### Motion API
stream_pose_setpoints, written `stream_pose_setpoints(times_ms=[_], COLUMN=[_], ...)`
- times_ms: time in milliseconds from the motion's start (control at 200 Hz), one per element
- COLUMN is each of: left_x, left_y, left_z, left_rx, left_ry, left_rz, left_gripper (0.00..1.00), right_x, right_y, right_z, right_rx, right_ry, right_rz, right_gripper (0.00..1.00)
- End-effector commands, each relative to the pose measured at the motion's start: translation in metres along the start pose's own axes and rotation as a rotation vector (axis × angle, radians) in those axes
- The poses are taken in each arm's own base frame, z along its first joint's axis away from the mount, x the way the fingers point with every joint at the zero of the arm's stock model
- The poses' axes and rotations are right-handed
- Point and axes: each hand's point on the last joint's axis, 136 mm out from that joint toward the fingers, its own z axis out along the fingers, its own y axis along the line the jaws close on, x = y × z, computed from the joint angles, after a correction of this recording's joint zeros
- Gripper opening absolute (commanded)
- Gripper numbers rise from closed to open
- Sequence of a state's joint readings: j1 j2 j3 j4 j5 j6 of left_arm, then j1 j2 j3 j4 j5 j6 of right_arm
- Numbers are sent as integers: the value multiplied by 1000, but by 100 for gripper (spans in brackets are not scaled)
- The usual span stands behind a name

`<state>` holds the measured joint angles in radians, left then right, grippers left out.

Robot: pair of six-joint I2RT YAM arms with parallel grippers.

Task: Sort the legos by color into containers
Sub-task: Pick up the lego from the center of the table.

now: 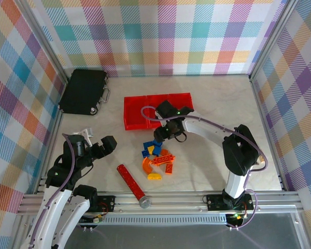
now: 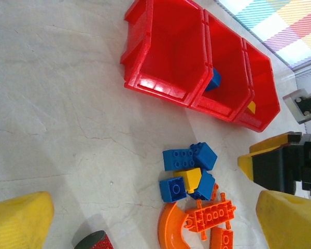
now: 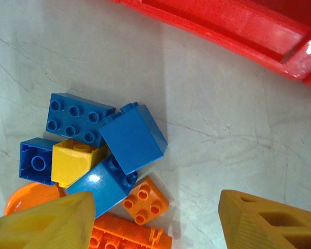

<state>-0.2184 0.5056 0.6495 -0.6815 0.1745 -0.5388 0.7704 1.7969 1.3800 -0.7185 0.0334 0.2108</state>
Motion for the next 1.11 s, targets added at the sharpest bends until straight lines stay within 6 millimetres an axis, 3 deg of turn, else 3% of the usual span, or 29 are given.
stream_pose_setpoints(times_ms=[0,165,555,1100], left_x=[2,2,2,1], left_y=[-5,-4,-3,-4], left_z=[-4,-5,-5,-4], left_rx=[23,15,12,13], left_ry=[1,1,-1,-2], left_rz=[2,2,2,4], left_gripper=[100,100,100,100], right_x=[2,6,5,3], right_y=[3,6,11,-5], right_z=[17,35,55,66], right_rx=[31,26,19,115], right_ry=[7,40,95,130], right_rz=[-116,-158,-209,-205], right_gripper=[68,72,73,52])
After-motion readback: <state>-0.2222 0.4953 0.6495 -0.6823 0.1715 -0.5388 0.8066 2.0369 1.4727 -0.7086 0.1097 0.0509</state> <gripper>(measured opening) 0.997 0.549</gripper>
